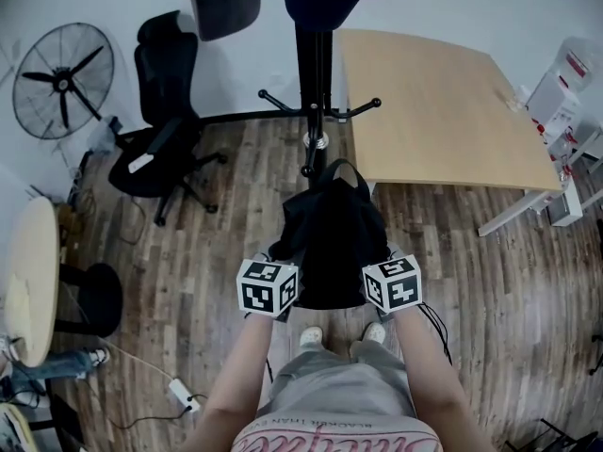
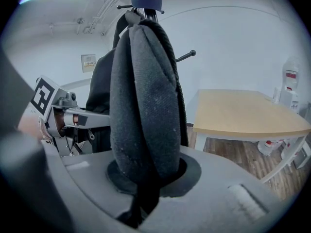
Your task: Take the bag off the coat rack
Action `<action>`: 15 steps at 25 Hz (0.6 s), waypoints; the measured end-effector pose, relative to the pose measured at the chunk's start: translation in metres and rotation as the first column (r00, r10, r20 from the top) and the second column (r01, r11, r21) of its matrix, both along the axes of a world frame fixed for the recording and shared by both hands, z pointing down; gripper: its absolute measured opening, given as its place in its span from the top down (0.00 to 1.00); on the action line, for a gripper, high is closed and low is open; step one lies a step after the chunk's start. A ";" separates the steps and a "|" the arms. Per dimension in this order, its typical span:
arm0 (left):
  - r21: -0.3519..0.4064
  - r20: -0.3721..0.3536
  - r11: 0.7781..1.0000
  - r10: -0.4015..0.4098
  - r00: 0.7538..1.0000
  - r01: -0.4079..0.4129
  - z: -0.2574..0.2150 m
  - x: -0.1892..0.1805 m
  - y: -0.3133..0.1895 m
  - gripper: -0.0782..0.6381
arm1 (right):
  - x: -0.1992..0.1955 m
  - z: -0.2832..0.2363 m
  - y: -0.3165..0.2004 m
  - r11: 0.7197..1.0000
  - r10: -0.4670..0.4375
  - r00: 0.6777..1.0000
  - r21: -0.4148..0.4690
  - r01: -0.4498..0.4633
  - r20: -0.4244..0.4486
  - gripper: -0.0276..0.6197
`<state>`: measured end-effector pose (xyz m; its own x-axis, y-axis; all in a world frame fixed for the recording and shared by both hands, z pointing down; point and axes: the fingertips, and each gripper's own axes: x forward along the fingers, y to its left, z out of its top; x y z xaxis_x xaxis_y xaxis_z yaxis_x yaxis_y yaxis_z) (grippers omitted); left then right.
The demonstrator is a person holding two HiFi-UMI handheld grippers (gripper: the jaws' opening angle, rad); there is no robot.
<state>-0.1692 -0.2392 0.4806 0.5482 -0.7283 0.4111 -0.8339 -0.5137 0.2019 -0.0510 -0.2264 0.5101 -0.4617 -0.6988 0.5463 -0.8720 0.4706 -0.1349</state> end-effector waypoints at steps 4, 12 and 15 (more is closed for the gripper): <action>0.008 -0.010 1.000 0.022 1.000 -0.022 -0.008 0.020 -0.005 0.79 | 0.020 -0.008 -0.002 1.000 0.019 1.000 0.007 -0.019 -0.007 0.90; 0.031 -0.041 0.996 0.087 0.995 -0.086 -0.027 0.074 -0.012 0.79 | 0.074 -0.029 -0.005 0.997 0.057 0.997 0.046 -0.055 -0.050 0.90; 0.051 -0.048 0.992 0.114 0.992 -0.112 -0.037 0.093 -0.017 0.79 | 0.093 -0.039 -0.008 0.995 0.079 0.995 0.063 -0.075 -0.061 0.90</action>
<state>-0.0761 -0.2558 0.4433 0.6474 -0.6788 0.3465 -0.7592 -0.6144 0.2149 0.0418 -0.2346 0.4706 -0.3714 -0.7637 0.5280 -0.9117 0.4077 -0.0517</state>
